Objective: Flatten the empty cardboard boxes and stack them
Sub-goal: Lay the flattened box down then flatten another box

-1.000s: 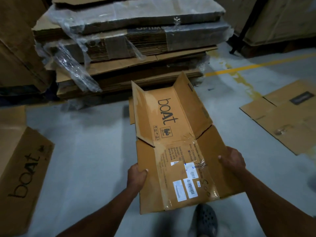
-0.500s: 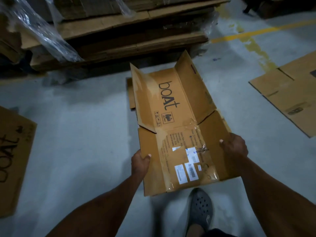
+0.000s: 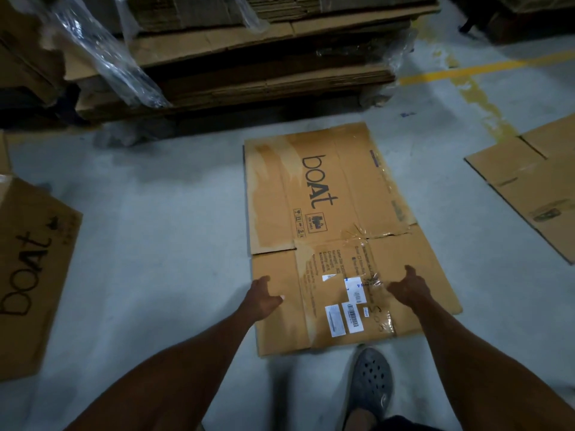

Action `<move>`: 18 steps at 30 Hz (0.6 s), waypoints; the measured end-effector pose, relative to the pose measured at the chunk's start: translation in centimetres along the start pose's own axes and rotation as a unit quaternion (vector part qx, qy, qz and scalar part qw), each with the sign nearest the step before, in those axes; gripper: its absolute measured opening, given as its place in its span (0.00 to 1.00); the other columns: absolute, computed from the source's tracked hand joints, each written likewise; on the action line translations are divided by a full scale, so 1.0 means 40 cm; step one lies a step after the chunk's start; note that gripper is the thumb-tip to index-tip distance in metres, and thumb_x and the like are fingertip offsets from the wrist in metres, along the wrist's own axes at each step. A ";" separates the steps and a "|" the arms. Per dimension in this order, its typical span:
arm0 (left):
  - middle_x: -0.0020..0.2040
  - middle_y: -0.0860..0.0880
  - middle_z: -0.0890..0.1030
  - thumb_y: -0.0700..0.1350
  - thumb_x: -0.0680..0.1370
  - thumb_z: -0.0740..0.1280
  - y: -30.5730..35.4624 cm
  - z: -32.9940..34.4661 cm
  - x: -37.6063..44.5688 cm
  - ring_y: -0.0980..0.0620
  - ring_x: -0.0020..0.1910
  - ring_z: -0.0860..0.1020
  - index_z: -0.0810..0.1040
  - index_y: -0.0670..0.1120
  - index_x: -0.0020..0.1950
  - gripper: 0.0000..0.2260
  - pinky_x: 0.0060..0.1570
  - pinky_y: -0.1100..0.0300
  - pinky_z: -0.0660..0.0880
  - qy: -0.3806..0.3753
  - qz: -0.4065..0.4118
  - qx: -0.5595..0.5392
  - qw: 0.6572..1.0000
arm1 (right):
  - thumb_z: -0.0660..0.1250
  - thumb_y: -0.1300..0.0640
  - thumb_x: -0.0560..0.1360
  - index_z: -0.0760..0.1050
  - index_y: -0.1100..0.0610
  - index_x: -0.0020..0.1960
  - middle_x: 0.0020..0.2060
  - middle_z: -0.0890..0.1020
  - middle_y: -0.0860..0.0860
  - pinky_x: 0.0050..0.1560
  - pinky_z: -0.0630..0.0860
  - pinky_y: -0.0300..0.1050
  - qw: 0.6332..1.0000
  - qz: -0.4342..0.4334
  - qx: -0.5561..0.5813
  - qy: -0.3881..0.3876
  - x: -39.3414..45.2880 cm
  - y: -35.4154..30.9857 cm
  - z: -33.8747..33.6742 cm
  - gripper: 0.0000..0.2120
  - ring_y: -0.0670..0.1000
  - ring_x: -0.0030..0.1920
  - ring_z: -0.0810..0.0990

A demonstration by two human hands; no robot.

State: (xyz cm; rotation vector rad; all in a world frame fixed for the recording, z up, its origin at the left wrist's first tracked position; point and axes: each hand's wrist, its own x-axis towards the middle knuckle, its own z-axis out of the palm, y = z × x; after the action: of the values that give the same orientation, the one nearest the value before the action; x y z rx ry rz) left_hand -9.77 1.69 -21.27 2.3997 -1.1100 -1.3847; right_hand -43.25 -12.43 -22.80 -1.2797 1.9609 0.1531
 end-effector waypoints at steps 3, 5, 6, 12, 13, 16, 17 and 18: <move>0.73 0.42 0.70 0.50 0.79 0.70 0.008 -0.056 -0.021 0.44 0.71 0.71 0.70 0.43 0.74 0.26 0.68 0.56 0.67 0.040 0.063 -0.001 0.997 | 0.71 0.51 0.69 0.60 0.56 0.76 0.66 0.75 0.64 0.64 0.73 0.60 0.999 -0.022 0.025 0.026 -0.058 -0.023 -0.001 0.38 0.67 0.65 0.74; 0.68 0.42 0.75 0.48 0.78 0.71 0.007 -0.106 -0.038 0.44 0.66 0.75 0.75 0.42 0.69 0.20 0.65 0.54 0.72 0.080 0.092 -0.016 0.992 | 0.72 0.51 0.70 0.62 0.56 0.75 0.66 0.75 0.63 0.64 0.73 0.59 0.998 -0.041 0.023 0.040 -0.100 -0.048 -0.005 0.37 0.66 0.65 0.75; 0.66 0.42 0.76 0.47 0.78 0.71 0.005 -0.132 -0.042 0.44 0.64 0.77 0.77 0.42 0.67 0.18 0.64 0.54 0.73 0.096 0.101 -0.023 0.990 | 0.72 0.51 0.70 0.63 0.56 0.74 0.65 0.77 0.63 0.63 0.74 0.59 0.997 -0.052 0.022 0.047 -0.121 -0.063 -0.008 0.36 0.66 0.63 0.76; 0.54 0.42 0.85 0.43 0.77 0.71 -0.029 -0.305 -0.042 0.44 0.56 0.81 0.85 0.40 0.53 0.09 0.54 0.61 0.71 0.110 0.122 -0.022 0.986 | 0.73 0.57 0.73 0.72 0.62 0.66 0.53 0.84 0.61 0.57 0.76 0.50 0.994 -0.109 0.004 0.021 -0.193 -0.193 -0.035 0.24 0.61 0.54 0.82; 0.52 0.42 0.85 0.43 0.77 0.71 -0.031 -0.342 -0.055 0.45 0.55 0.82 0.85 0.39 0.51 0.08 0.52 0.62 0.71 0.102 0.120 -0.020 0.987 | 0.72 0.58 0.74 0.73 0.62 0.65 0.55 0.83 0.61 0.56 0.75 0.48 0.993 -0.117 -0.006 0.004 -0.222 -0.226 -0.045 0.22 0.60 0.56 0.82; 0.51 0.42 0.86 0.42 0.78 0.70 -0.030 -0.466 -0.138 0.46 0.53 0.82 0.86 0.39 0.49 0.07 0.49 0.64 0.69 0.105 0.109 -0.027 0.988 | 0.70 0.61 0.75 0.75 0.61 0.64 0.56 0.82 0.60 0.54 0.72 0.44 0.988 -0.148 -0.029 -0.021 -0.337 -0.333 -0.084 0.18 0.60 0.60 0.80; 0.51 0.42 0.86 0.41 0.78 0.70 -0.027 -0.511 -0.177 0.46 0.53 0.82 0.86 0.39 0.49 0.07 0.50 0.64 0.69 0.109 0.103 -0.036 0.988 | 0.71 0.61 0.75 0.76 0.64 0.63 0.54 0.83 0.62 0.56 0.73 0.45 0.984 -0.171 -0.038 -0.016 -0.376 -0.365 -0.094 0.17 0.60 0.58 0.81; 0.51 0.42 0.86 0.41 0.77 0.70 -0.026 -0.556 -0.218 0.46 0.53 0.82 0.86 0.39 0.49 0.07 0.50 0.64 0.69 0.117 0.105 -0.047 0.987 | 0.72 0.62 0.74 0.77 0.67 0.60 0.49 0.85 0.63 0.58 0.74 0.47 0.980 -0.195 -0.043 -0.014 -0.417 -0.391 -0.101 0.17 0.60 0.55 0.83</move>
State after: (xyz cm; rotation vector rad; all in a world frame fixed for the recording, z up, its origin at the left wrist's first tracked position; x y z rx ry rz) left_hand 5.97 3.41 -3.35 2.2346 -1.1675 -1.0359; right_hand -29.31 -9.84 -4.41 -1.6804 1.6565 0.0608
